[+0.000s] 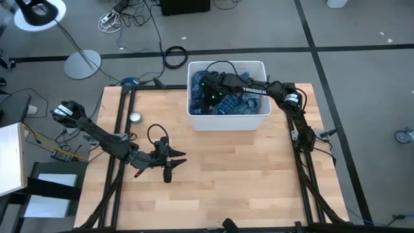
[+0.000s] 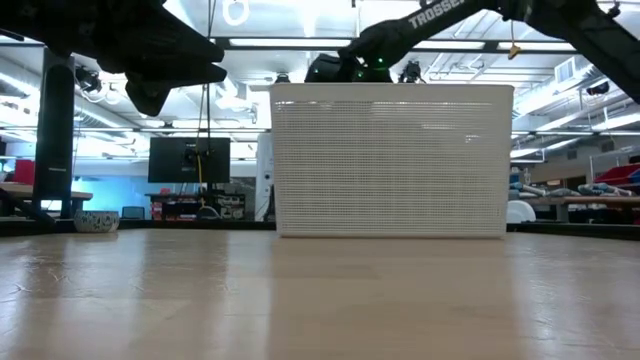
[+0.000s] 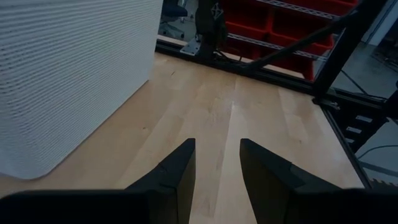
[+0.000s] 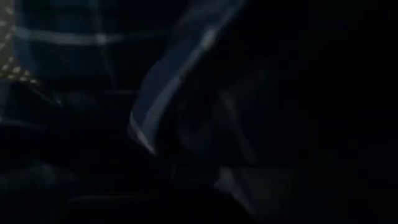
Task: Sort clothes
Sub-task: Put the blue striped polo into the white laundry organizer, then return to Home Position
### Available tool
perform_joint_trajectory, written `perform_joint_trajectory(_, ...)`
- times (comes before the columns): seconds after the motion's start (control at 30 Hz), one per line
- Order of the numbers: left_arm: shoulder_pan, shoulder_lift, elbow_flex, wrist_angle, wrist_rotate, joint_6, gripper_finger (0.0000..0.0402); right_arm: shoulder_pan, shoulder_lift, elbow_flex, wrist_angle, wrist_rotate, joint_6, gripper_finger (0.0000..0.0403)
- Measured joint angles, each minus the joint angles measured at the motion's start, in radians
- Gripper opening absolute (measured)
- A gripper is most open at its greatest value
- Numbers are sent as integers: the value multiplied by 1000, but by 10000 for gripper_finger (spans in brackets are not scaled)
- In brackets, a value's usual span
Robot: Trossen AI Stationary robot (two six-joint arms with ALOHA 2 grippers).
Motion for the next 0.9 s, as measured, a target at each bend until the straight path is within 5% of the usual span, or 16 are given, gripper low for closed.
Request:
perform_joint_trajectory(0.37, 0, 0, 0, -3, -1, -3, 131, 1, -147, -4, 17, 8, -48, 22)
perform_joint_trajectory(0.9, 0, 0, 0, -4, -2, -3, 131, 0, -454, -4, -146, 67, -94, 145)
